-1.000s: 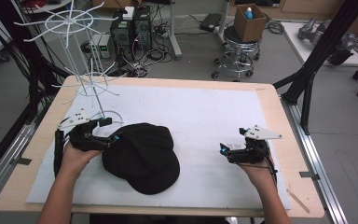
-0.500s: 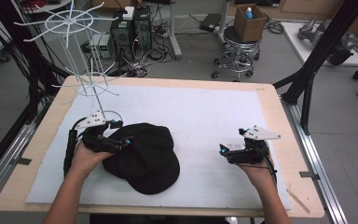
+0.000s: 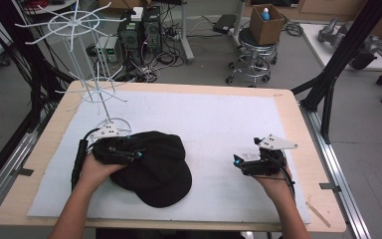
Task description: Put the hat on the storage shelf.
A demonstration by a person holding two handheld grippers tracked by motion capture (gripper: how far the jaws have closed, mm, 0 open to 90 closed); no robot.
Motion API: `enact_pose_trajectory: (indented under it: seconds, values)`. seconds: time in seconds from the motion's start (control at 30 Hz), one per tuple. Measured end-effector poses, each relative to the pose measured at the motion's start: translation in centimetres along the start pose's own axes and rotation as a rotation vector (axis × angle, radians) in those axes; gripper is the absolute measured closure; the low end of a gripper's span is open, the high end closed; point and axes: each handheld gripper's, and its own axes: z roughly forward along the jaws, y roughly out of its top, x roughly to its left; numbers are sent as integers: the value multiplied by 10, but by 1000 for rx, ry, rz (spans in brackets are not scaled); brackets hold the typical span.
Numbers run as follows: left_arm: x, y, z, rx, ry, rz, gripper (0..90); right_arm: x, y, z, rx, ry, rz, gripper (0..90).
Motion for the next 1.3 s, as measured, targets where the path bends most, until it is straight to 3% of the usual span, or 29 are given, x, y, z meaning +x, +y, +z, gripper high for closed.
enact_pose_trajectory:
  seconds: [0.6,0.83,0.97,1.3]
  values:
    - [-1,0,-3,11,3,-5,642,2,-2,3,21,5,-17,15]
    - [-5,3,-7,-19,8,0,692,2,-2,3,25,7,-18,15]
    - [-7,6,-11,-51,1,-38,706,2,-2,4,27,7,-21,15]
    - [-19,20,-23,-87,-32,-1,711,2,-3,3,24,7,-18,15]
